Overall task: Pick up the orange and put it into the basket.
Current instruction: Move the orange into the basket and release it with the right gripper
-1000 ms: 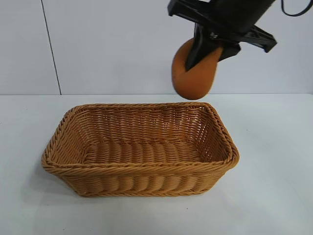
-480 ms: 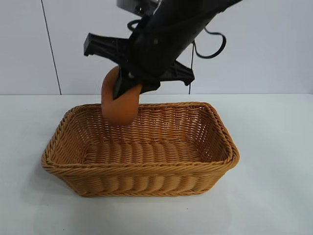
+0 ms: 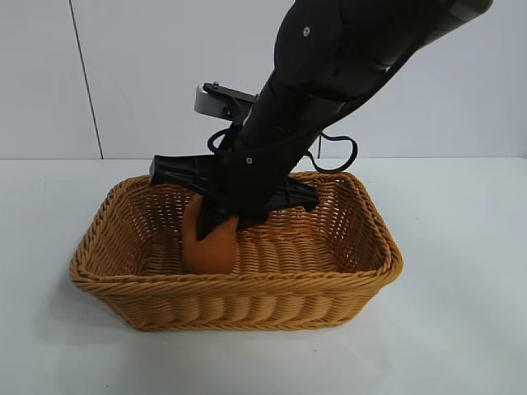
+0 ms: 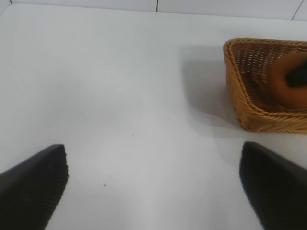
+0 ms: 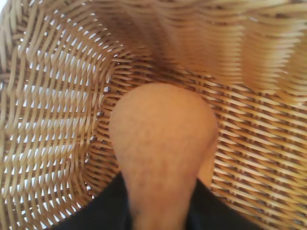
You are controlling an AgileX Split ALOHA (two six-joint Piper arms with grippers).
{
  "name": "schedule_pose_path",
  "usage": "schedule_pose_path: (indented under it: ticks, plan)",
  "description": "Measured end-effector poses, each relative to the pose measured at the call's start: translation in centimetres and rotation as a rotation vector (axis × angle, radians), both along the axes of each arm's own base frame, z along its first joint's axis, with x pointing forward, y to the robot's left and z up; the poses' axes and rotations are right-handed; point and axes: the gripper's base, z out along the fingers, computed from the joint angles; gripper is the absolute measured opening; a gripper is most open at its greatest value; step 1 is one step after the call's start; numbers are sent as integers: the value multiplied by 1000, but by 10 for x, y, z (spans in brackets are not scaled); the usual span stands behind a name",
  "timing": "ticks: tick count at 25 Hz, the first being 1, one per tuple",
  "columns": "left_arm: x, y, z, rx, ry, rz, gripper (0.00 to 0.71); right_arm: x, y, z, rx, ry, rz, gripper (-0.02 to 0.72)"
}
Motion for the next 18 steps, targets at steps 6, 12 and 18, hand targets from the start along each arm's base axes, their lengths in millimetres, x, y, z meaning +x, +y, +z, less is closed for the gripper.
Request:
schedule_pose_path:
  ticks: [6,12,18]
  plan:
    - [0,0,0,0,0,0,693,-5,-2,2,-17,59,-7,637]
    - [0,0,0,0,0,0,693,3,-7,42,-119,118,68,660]
    - [0,0,0,0,0,0,693,15,-19,91,-312,127,131,662]
